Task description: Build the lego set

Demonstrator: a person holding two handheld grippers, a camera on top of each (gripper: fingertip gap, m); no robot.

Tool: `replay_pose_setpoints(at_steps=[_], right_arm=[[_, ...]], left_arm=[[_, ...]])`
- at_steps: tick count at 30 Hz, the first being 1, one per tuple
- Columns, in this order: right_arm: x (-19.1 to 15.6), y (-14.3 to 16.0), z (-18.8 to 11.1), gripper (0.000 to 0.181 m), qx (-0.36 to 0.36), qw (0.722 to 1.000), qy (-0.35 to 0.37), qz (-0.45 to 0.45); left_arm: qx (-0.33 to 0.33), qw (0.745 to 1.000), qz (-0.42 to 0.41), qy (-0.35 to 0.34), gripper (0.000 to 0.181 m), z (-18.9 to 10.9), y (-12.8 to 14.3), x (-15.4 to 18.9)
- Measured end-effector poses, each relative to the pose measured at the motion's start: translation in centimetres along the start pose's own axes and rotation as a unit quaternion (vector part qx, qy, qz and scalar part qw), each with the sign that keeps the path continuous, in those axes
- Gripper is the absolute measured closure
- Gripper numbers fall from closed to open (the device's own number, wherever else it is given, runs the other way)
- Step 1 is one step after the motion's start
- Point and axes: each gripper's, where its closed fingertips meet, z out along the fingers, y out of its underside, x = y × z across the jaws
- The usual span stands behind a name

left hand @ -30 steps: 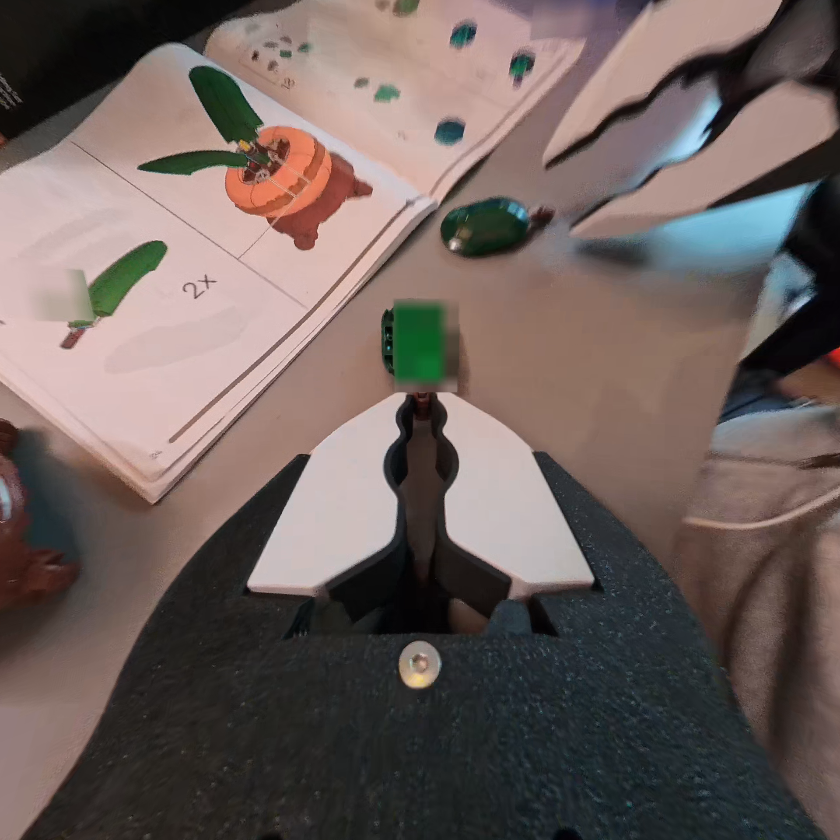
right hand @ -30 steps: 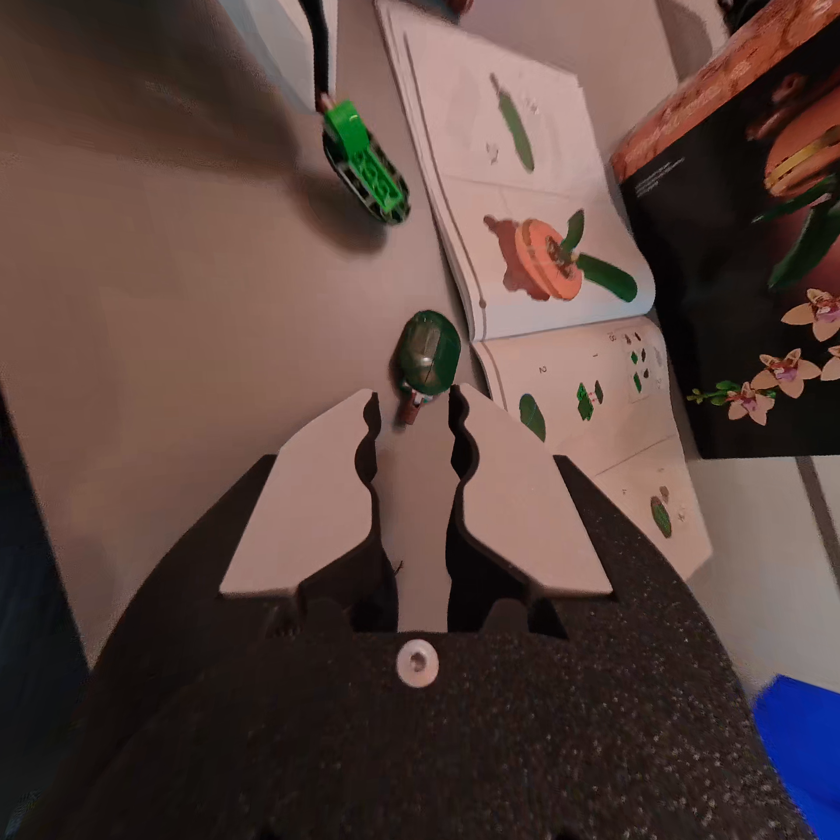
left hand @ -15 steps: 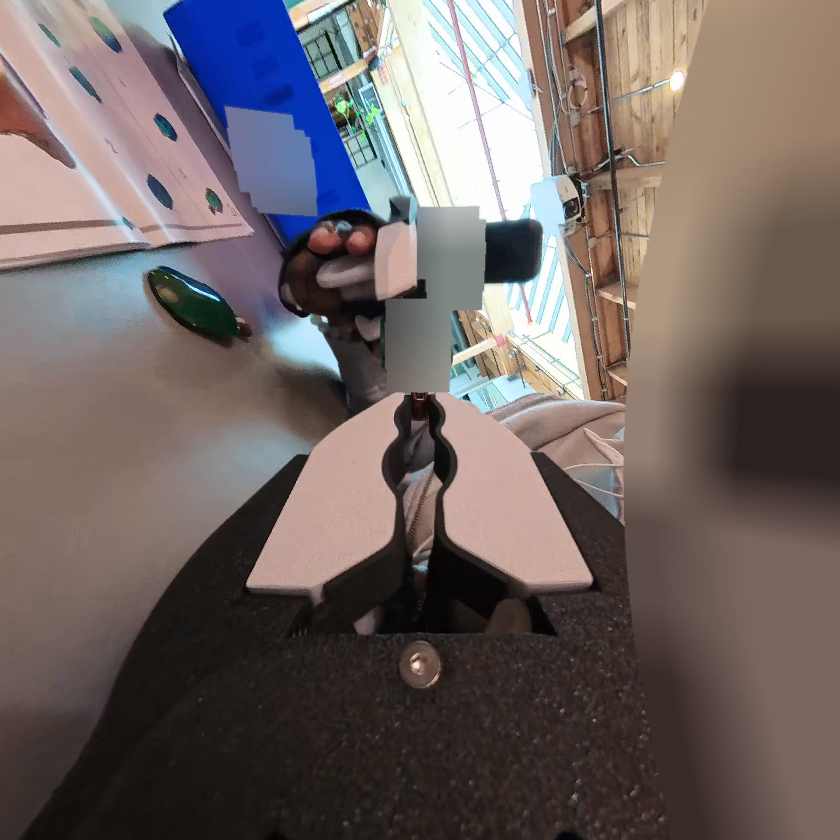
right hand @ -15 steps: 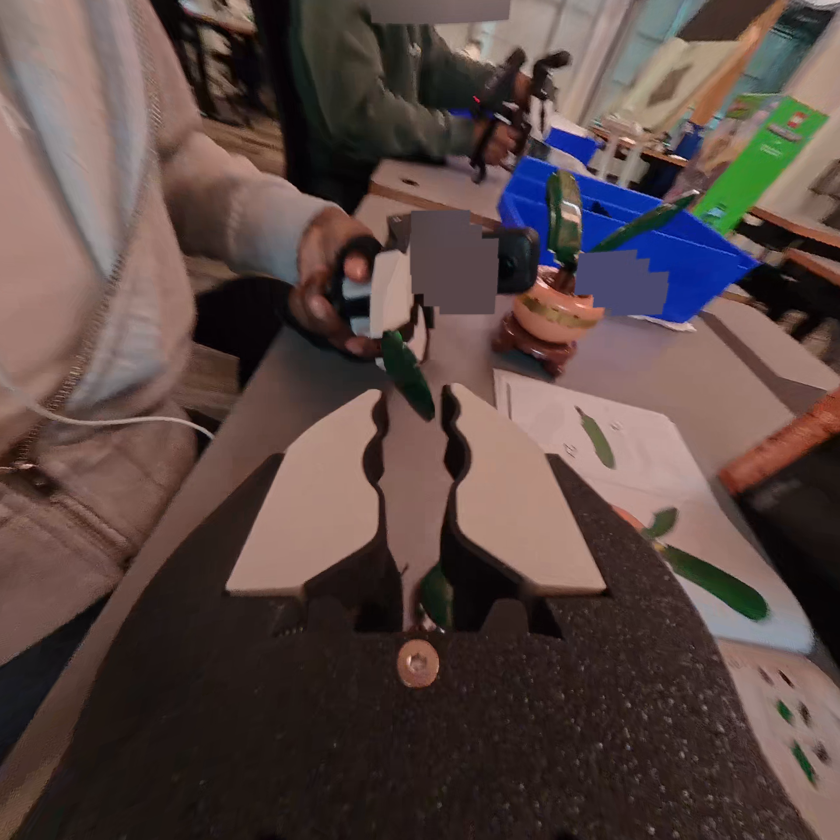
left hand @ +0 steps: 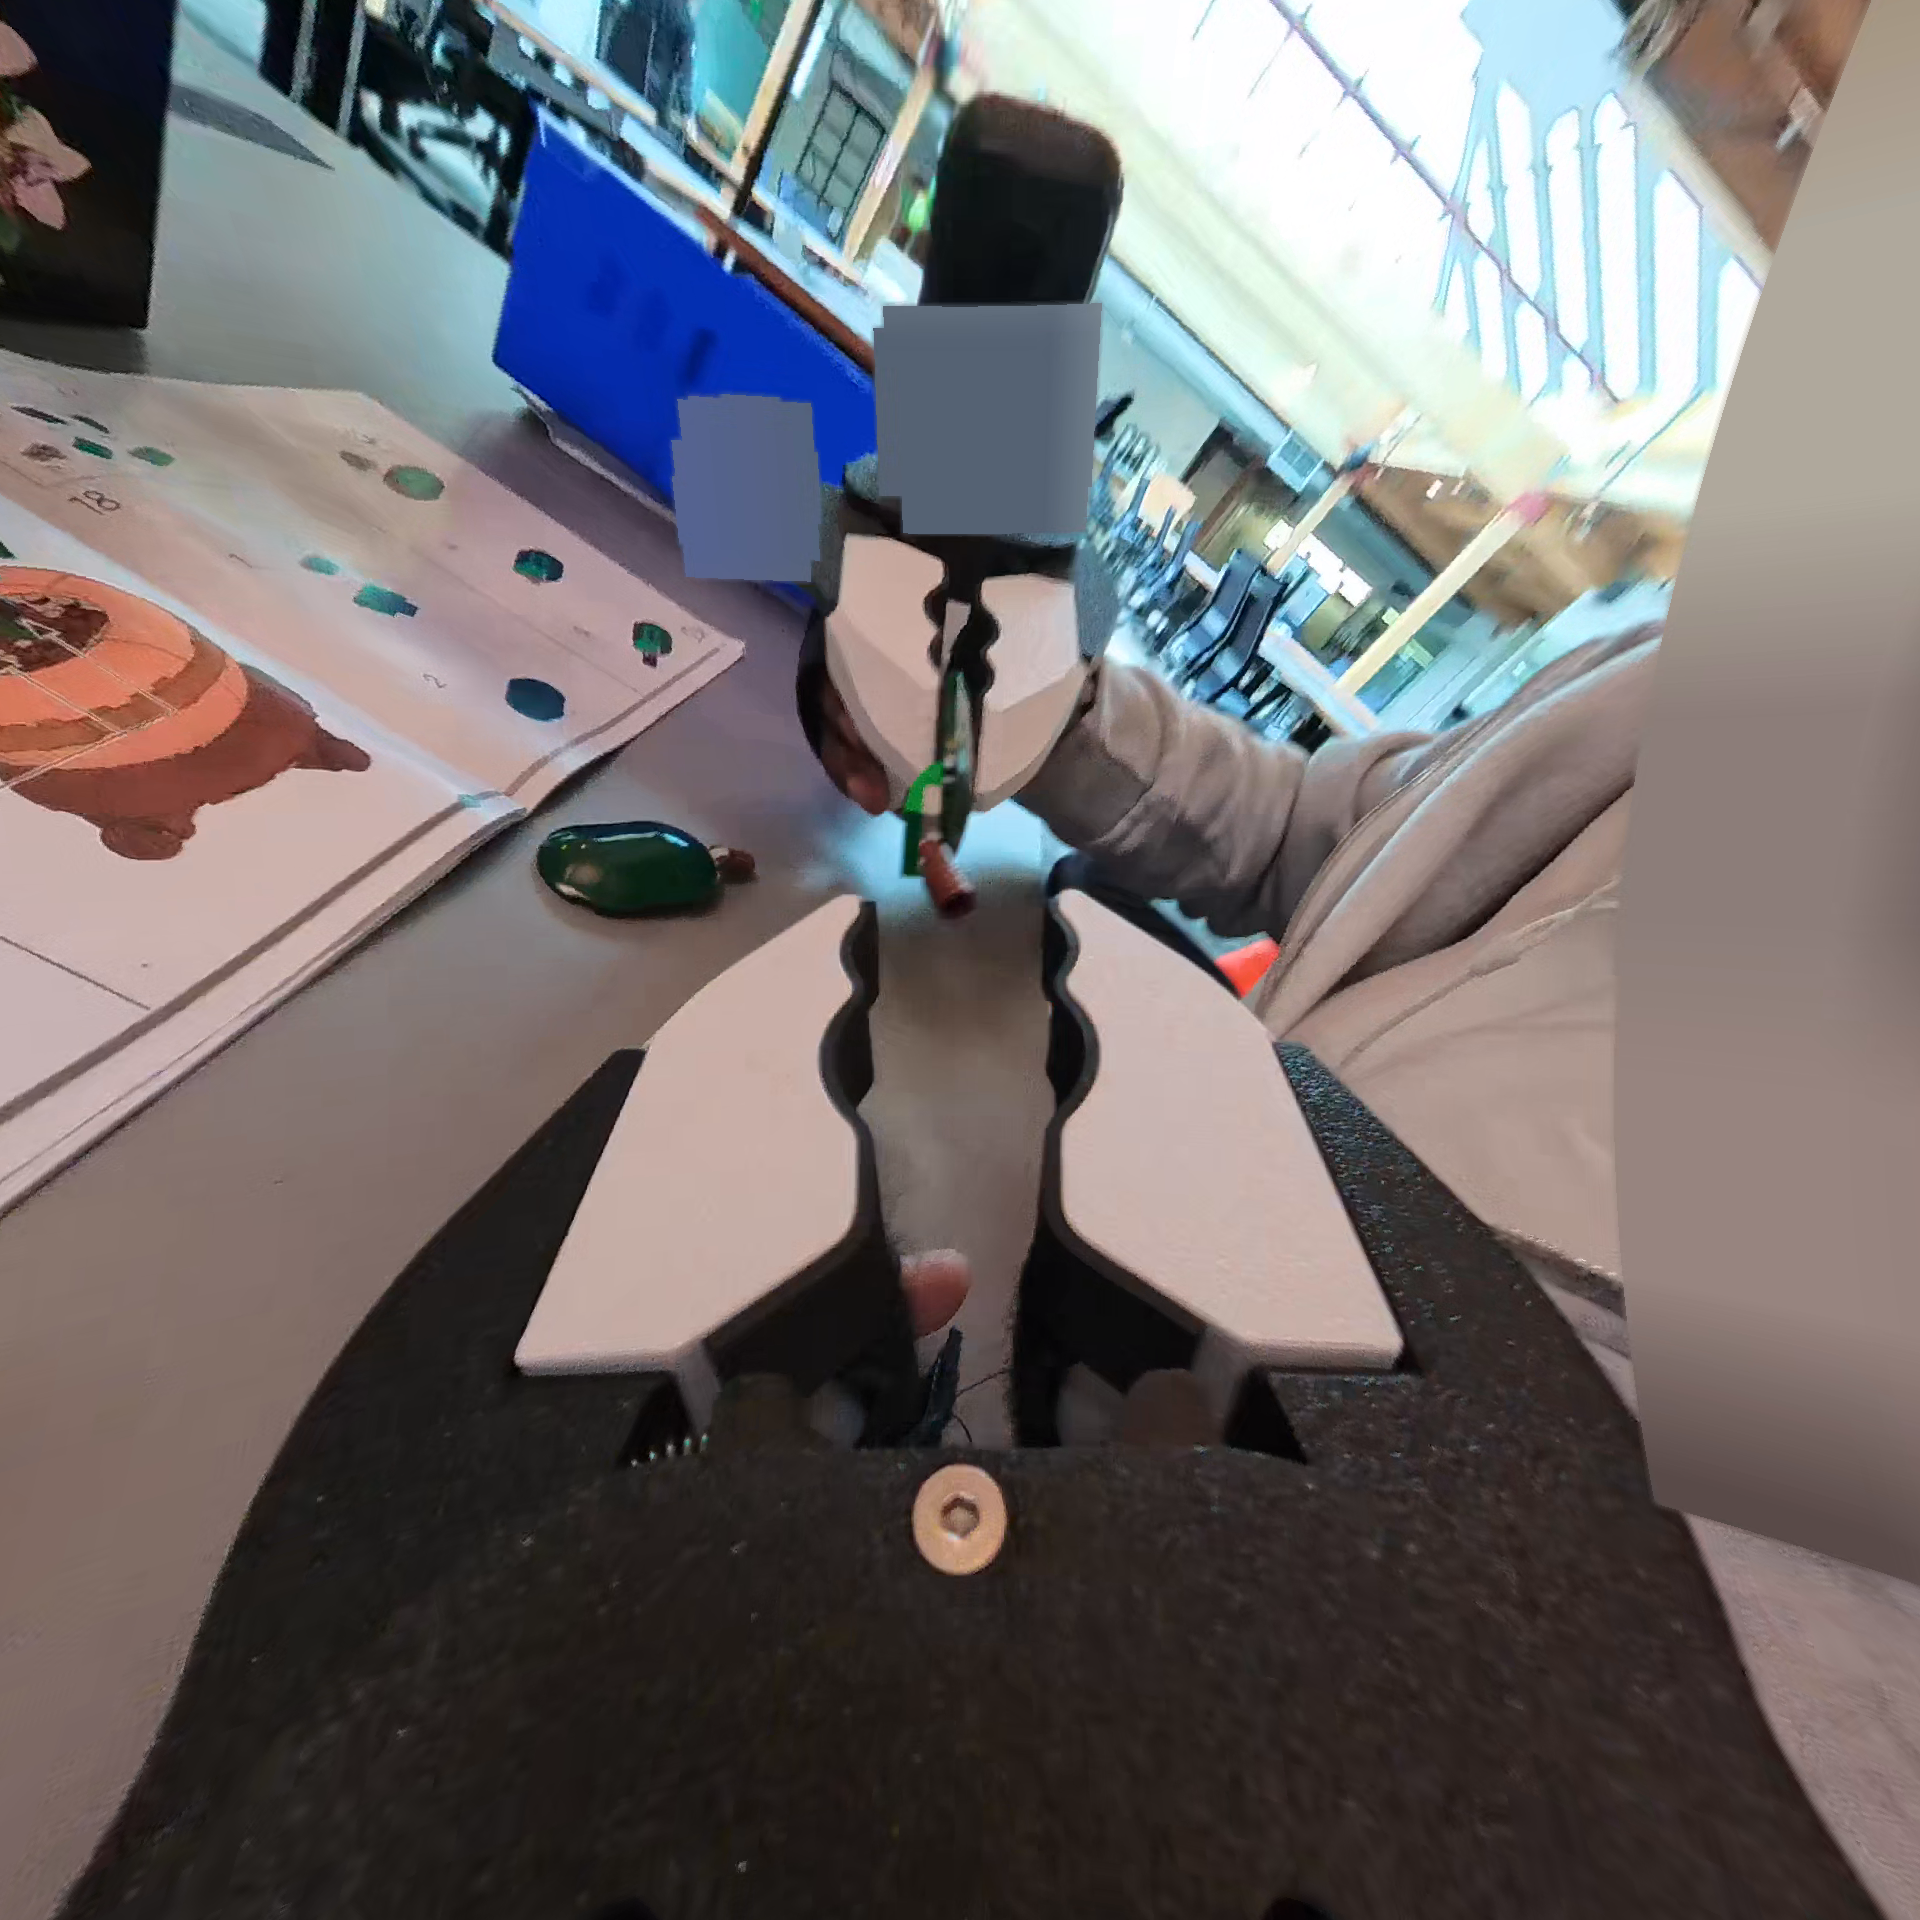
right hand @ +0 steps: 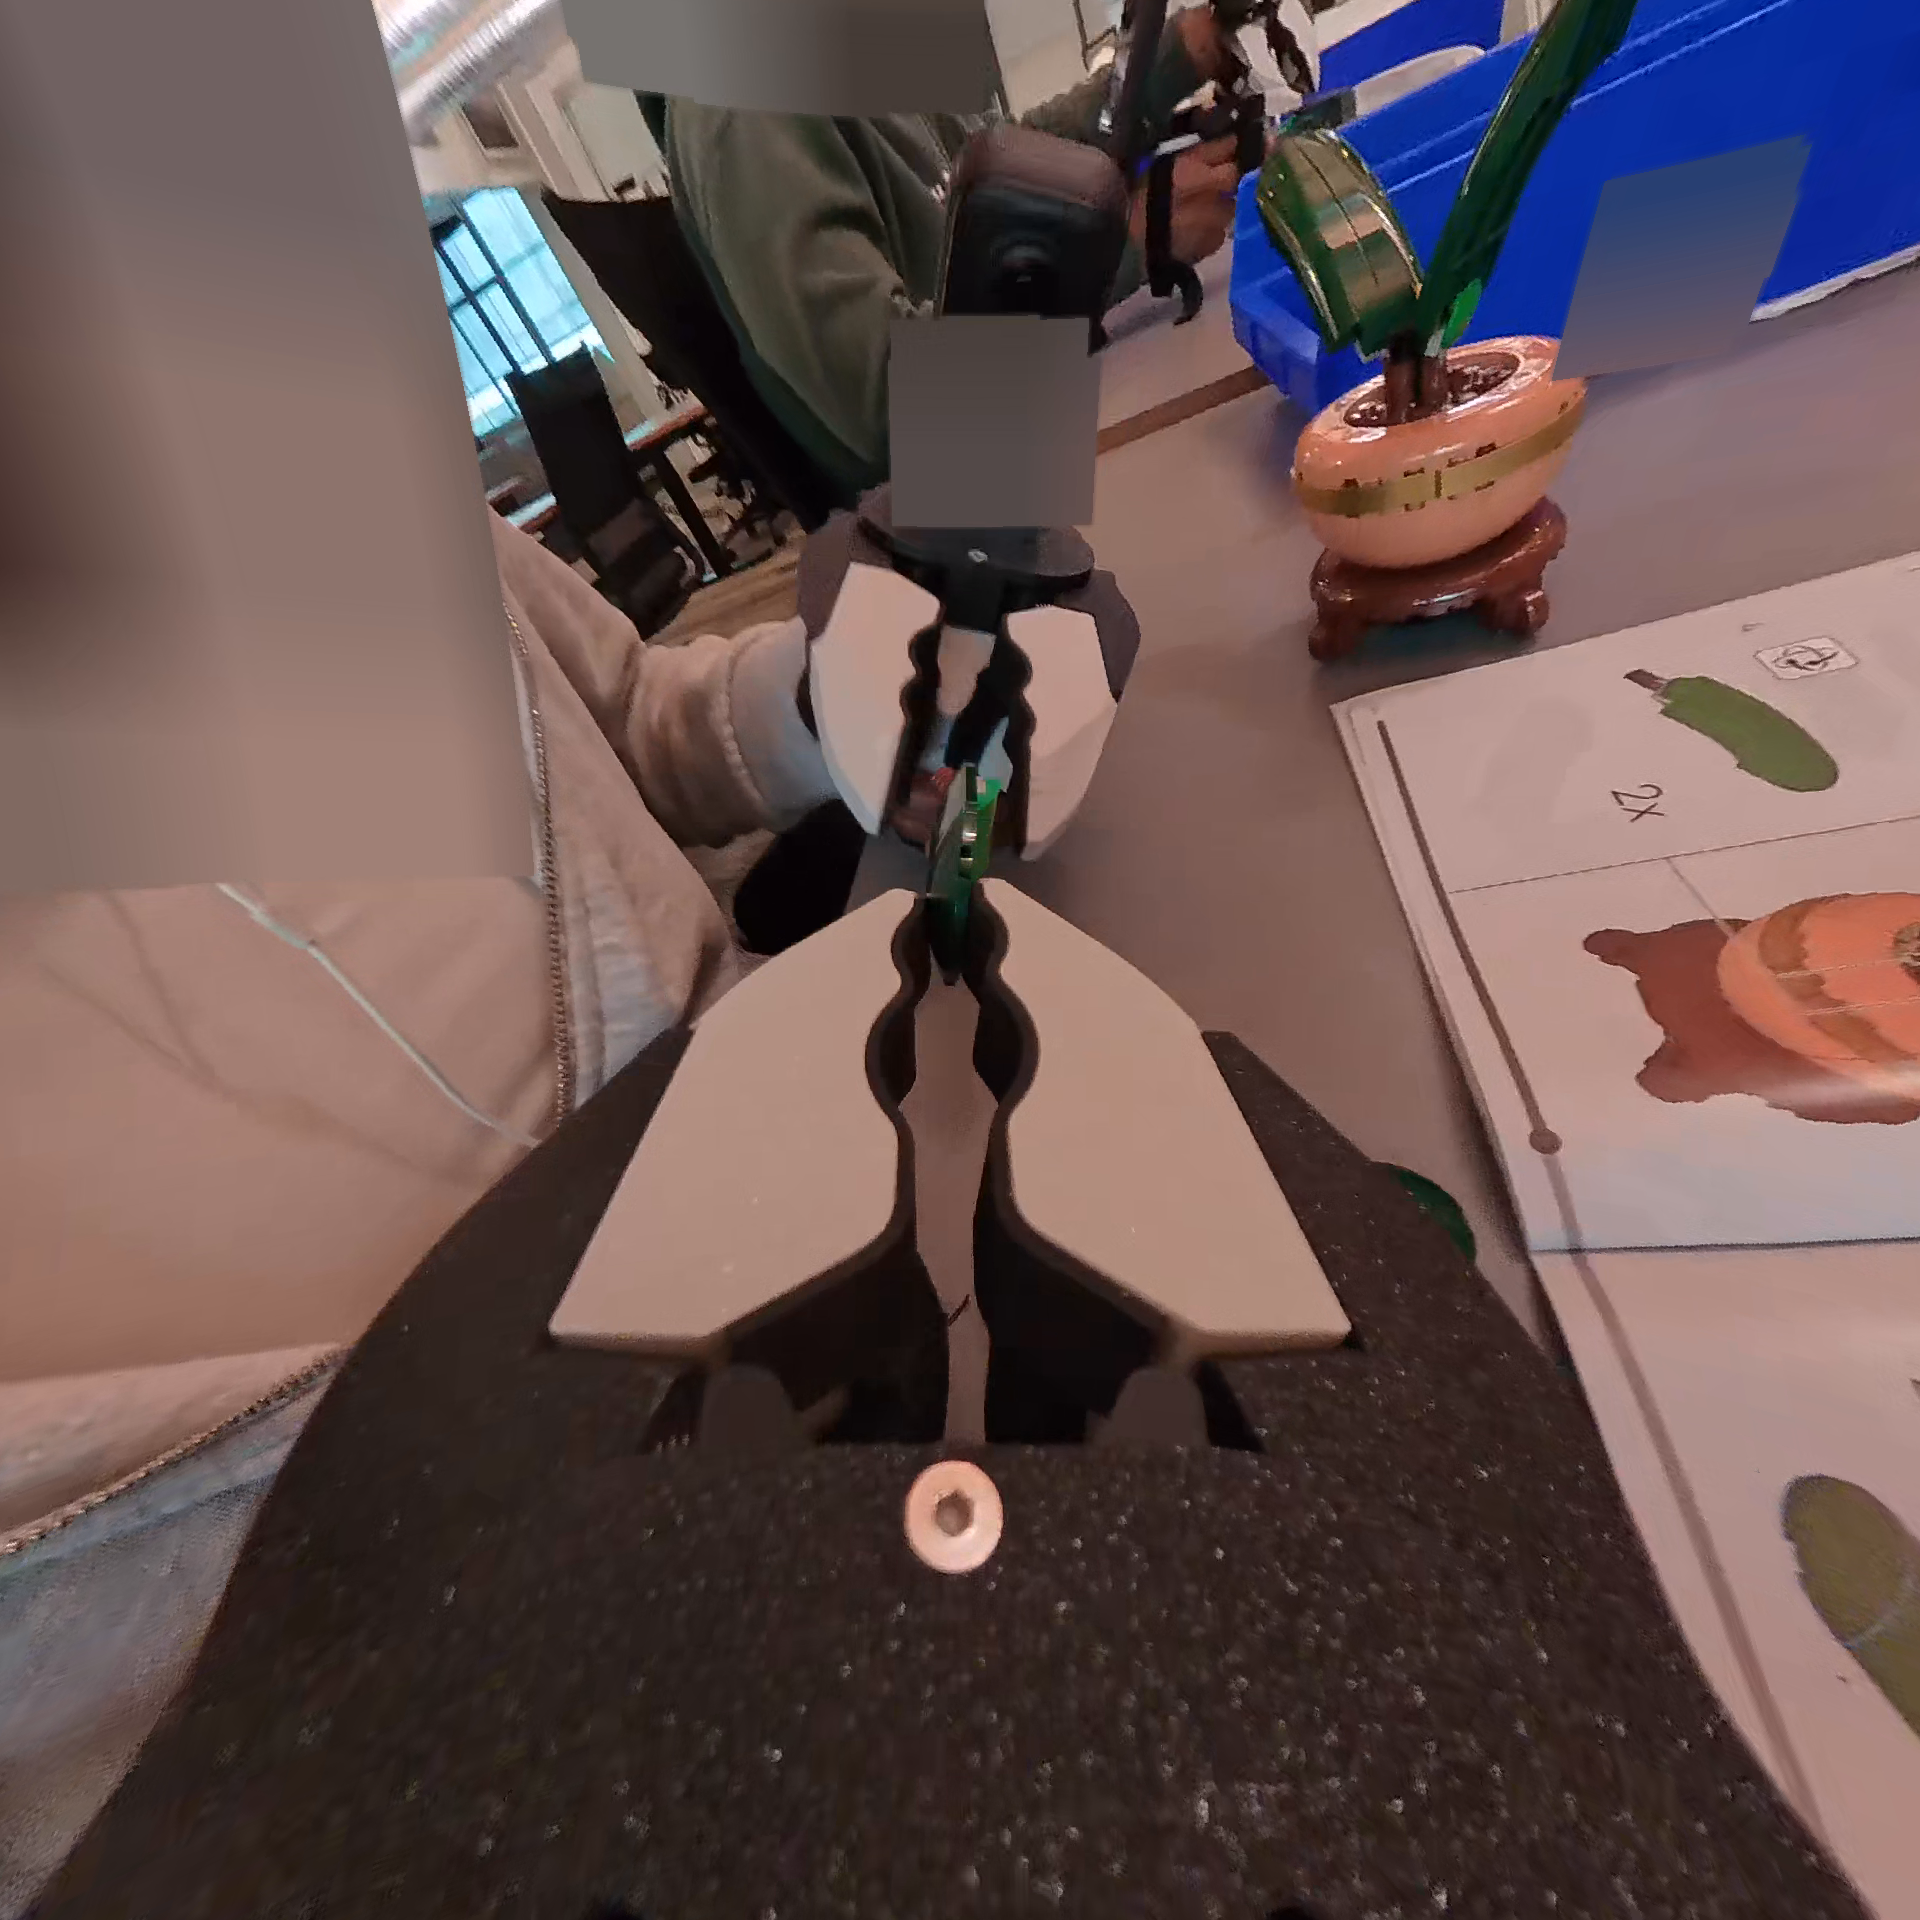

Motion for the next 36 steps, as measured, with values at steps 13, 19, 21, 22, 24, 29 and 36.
replay_pose_setpoints(at_steps=[13,19,21,22,24,29,36], right_arm=[[-2.5,0.2,0.1,0.176,0.009,0.988,-0.126,0.093],[-2.9,-0.3,0.0,0.176,0.026,0.977,-0.172,0.125],[-2.6,-0.3,0.1,0.176,0.027,0.977,-0.168,0.131],[-2.4,-0.1,0.1,0.176,0.023,0.977,-0.162,0.134],[-1.9,0.6,0.3,0.176,-0.006,0.977,-0.154,0.15],[0.9,4.5,1.6,0.176,-0.18,0.963,-0.086,0.181],[3.6,5.7,2.4,0.157,-0.288,0.947,-0.029,0.139]], left_arm=[[0.004,0.997,0.026,0.074,0.173,0.7,0.4,2.6],[0.027,0.994,0.009,0.11,0.175,0.7,0.0,3.4],[0.031,0.994,0.003,0.103,0.174,0.6,-0.1,3.1],[0.027,0.995,-0.002,0.098,0.174,0.6,-0.1,2.9],[0.001,0.997,-0.011,0.073,0.166,0.3,0.4,2.2],[-0.095,0.986,0.085,-0.109,0.145,-2.0,2.0,-2.0],[-0.22,0.942,0.184,-0.177,0.153,-1.1,5.0,-3.9]])
